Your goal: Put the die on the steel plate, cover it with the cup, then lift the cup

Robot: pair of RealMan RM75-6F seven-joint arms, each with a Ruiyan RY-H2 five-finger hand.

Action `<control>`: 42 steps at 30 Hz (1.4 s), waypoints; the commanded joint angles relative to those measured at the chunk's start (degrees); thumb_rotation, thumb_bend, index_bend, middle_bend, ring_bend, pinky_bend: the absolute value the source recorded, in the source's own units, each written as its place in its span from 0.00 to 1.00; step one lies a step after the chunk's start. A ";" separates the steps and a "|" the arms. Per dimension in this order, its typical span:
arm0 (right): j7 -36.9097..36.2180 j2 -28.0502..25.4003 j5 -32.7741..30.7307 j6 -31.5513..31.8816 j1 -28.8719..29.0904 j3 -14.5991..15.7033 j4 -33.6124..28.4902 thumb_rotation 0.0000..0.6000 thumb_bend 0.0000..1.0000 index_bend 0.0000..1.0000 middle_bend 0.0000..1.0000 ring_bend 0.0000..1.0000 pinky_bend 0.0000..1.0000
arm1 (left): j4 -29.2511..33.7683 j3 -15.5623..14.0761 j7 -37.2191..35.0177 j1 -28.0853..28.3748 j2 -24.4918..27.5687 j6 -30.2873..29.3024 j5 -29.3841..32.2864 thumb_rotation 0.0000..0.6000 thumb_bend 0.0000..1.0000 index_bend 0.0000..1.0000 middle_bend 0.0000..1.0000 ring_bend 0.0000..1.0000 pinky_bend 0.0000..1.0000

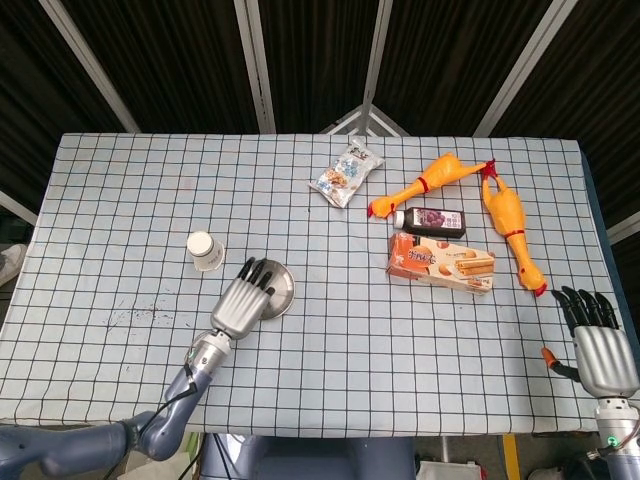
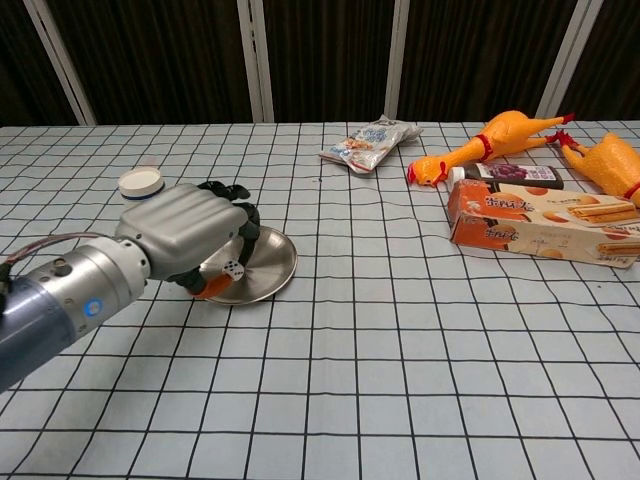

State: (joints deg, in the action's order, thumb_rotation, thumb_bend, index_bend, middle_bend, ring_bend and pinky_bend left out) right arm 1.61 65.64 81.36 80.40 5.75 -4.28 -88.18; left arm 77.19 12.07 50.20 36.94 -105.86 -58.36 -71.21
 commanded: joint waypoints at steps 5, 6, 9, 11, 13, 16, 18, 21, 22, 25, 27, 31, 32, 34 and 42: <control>-0.83 -0.05 -0.07 0.03 -0.03 -0.15 0.43 1.00 0.26 0.13 0.11 0.08 0.00 | -9.50 4.82 0.22 4.62 -6.59 2.05 5.45 1.00 0.54 0.51 0.21 0.06 0.10; -0.95 -0.06 0.00 0.07 -0.03 -0.16 0.48 1.00 0.26 0.13 0.11 0.08 0.00 | -10.35 4.94 -0.09 4.87 -7.03 2.00 5.64 1.00 0.54 0.51 0.21 0.06 0.10; -1.24 -0.10 0.12 0.09 -0.03 -0.14 0.58 1.00 0.26 0.13 0.11 0.08 0.00 | -12.13 4.72 0.00 5.27 -7.61 1.68 6.03 1.00 0.54 0.51 0.21 0.06 0.10; -1.34 -0.13 0.26 0.12 -0.06 -0.06 0.60 1.00 0.26 0.13 0.11 0.08 0.00 | -12.37 4.53 0.12 5.28 -7.57 1.14 6.16 1.00 0.54 0.51 0.21 0.06 0.10; -1.31 -0.11 0.44 0.10 0.00 -0.02 0.59 1.00 0.26 0.13 0.11 0.08 0.00 | -12.03 4.31 0.58 5.23 -7.23 0.50 6.22 1.00 0.54 0.50 0.21 0.06 0.10; -1.14 -0.08 0.64 0.07 0.09 0.03 0.43 1.00 0.26 0.13 0.11 0.08 0.00 | -10.93 4.04 1.00 5.13 -6.56 -0.16 6.30 1.00 0.53 0.45 0.21 0.06 0.10; -1.00 -0.04 0.67 0.02 0.10 0.07 0.39 1.00 0.26 0.13 0.11 0.08 0.00 | -10.44 3.82 1.34 5.12 -6.22 -0.15 6.42 1.00 0.51 0.40 0.20 0.06 0.10; -0.59 0.08 0.58 -0.16 0.15 0.14 0.26 1.00 0.26 0.13 0.11 0.08 0.00 | -8.50 3.63 1.02 5.02 -5.27 -0.07 6.73 1.00 0.49 0.34 0.20 0.06 0.10; -0.41 0.11 0.55 -0.22 0.21 0.11 0.24 1.00 0.26 0.13 0.11 0.08 0.00 | -7.60 3.60 0.65 4.98 -4.81 -0.21 6.61 1.00 0.49 0.34 0.20 0.06 0.10; -0.43 0.17 0.45 -0.24 0.19 0.10 0.19 1.00 0.26 0.13 0.11 0.08 0.00 | -5.77 3.06 1.19 4.82 -3.24 -0.67 6.47 1.00 0.48 0.32 0.19 0.06 0.10; -0.33 0.20 0.29 -0.39 0.22 0.08 0.31 1.00 0.26 0.13 0.11 0.08 0.00 | -4.81 2.91 1.94 4.70 -2.43 -0.84 6.94 1.00 0.45 0.28 0.18 0.06 0.10; -0.35 0.28 0.30 -0.24 0.19 0.03 0.25 1.00 0.26 0.13 0.11 0.08 0.00 | -2.50 2.65 3.44 4.60 -0.63 -1.27 8.18 1.00 0.36 0.20 0.17 0.06 0.10; -0.27 0.26 0.41 -0.12 0.18 0.03 0.21 1.00 0.26 0.13 0.11 0.08 0.00 | -2.18 2.54 3.65 4.65 -0.37 -1.27 8.37 1.00 0.34 0.19 0.17 0.06 0.10; -0.23 0.21 0.55 -0.07 0.20 0.05 0.10 1.00 0.26 0.13 0.11 0.08 0.00 | -1.49 2.58 3.56 4.71 -0.03 -1.27 8.73 1.00 0.33 0.21 0.17 0.06 0.10; -0.03 0.27 0.26 -0.31 0.17 0.11 0.14 1.00 0.26 0.13 0.11 0.08 0.00 | 6.98 6.97 -7.13 3.33 4.49 -3.21 8.70 1.00 0.33 0.25 0.19 0.06 0.10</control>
State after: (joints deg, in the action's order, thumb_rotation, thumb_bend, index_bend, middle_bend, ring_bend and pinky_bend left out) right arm 1.58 65.91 81.61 80.09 5.93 -4.18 -88.02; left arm 80.62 16.91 46.26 41.02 -103.92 -60.51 -62.79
